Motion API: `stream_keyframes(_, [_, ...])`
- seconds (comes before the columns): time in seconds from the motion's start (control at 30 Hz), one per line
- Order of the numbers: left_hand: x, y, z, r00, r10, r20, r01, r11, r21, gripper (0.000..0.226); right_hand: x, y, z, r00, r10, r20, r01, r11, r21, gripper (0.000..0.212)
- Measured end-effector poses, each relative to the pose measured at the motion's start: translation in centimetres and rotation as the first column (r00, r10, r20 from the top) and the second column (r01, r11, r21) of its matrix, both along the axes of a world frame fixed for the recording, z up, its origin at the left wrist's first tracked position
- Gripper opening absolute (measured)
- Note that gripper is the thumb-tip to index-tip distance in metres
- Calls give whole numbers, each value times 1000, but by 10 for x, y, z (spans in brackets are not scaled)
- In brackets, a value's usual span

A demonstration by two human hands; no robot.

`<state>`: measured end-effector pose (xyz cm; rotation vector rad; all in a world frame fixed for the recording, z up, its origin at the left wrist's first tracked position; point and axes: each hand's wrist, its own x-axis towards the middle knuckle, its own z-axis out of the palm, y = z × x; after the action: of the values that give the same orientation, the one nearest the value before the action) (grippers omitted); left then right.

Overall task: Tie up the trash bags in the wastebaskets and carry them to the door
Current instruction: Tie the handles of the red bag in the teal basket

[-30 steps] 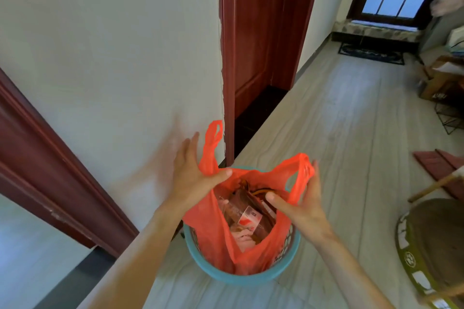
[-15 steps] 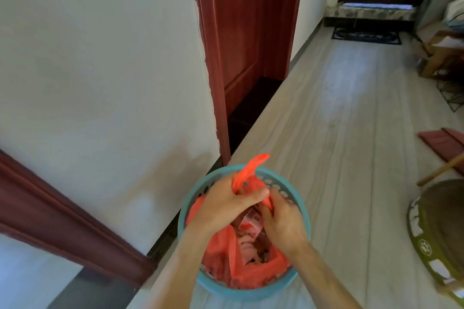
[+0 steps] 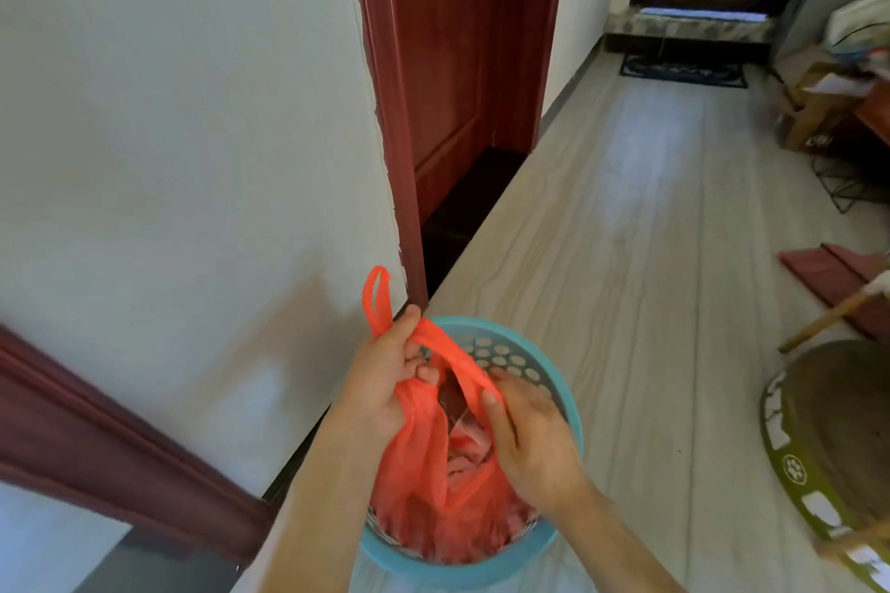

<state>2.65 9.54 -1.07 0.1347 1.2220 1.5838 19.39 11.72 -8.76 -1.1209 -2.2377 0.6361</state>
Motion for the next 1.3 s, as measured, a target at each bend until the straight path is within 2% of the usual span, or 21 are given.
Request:
stream_keyframes(0.03, [-1, 0, -4, 1000, 16, 12, -15, 1000, -17, 25, -4, 1, 0, 998, -62, -26, 61, 998, -19, 43])
stream_keyframes(0.07, [0, -1, -5, 999, 25, -46, -26, 999, -22, 22, -7, 3, -3, 989, -138, -48, 135, 989, -55, 45])
stream_keyframes(0.17, [-4, -11, 2, 914, 54, -403, -53, 999, 12, 6, -10, 16, -17, 933, -352, -70, 335, 924, -184, 45])
stream_keyframes(0.23, [-11, -23, 4, 798, 41, -601, -32, 999, 27, 23, -14, 23, -22, 907, -418, -54, 397, 889, -228, 39])
stream_keyframes(0.3, [-22, -38, -3, 679, -11, -734, 2, 1000, -13, 43, -20, 27, -20, 891, -455, 5, 442, 862, -250, 40])
stream_keyframes(0.37, [-29, -51, -12, 534, -92, -840, 72, 995, -64, 50, -26, 31, -21, 868, -495, 41, 487, 832, -264, 43])
stream_keyframes(0.47, [-29, -62, -27, 298, -119, -947, 160, 984, -73, 63, -29, 37, -24, 829, -557, 40, 543, 787, -293, 43])
stream_keyframes(0.57, [-19, -66, -42, 134, -166, -977, 282, 952, -123, 76, -29, 41, -28, 809, -587, 23, 567, 770, -291, 43])
stream_keyframes(0.63, [-8, -65, -55, 30, -174, -984, 378, 914, -150, 68, -29, 41, -30, 810, -585, 26, 568, 773, -284, 43])
stream_keyframes(0.73, [8, -63, -73, -8, -112, -994, 388, 916, -106, 41, -27, 39, -29, 822, -569, 15, 549, 786, -282, 44])
stream_keyframes(0.77, [12, -60, -80, -10, -106, -994, 334, 937, -103, 35, -26, 39, -27, 830, -558, 2, 534, 793, -295, 44])
stream_keyframes(0.8, [19, -57, -80, 65, -126, -990, 264, 959, -105, 36, -25, 37, -24, 839, -544, -15, 514, 802, -303, 42])
stream_keyframes(0.87, [31, -49, -74, 453, -146, -880, 84, 989, -121, 43, -22, 30, -18, 858, -505, -90, 464, 839, -284, 41])
stream_keyframes(0.9, [32, -44, -74, 610, -91, -787, -33, 990, -140, 46, -21, 26, -15, 862, -484, -149, 441, 862, -252, 41])
stream_keyframes(0.93, [32, -38, -74, 703, -10, -711, -149, 976, -160, 45, -20, 22, -14, 857, -473, -202, 429, 874, -228, 40])
stream_keyframes(1.0, [23, -31, -80, 785, 134, -605, -302, 935, -184, 37, -13, 20, -11, 823, -503, -264, 447, 860, -247, 34])
stream_keyframes(1.07, [15, -28, -89, 829, 257, -497, -367, 920, -136, 34, -4, 24, -14, 784, -562, -264, 492, 821, -290, 31])
stream_keyframes(1.13, [14, -26, -96, 860, 312, -403, -382, 919, -102, 33, 4, 28, -20, 771, -596, -225, 524, 794, -308, 33])
stream_keyframes(1.3, [26, -23, -91, 891, 147, -429, -214, 970, -112, 33, 9, 36, -27, 754, -651, -90, 555, 704, -444, 40])
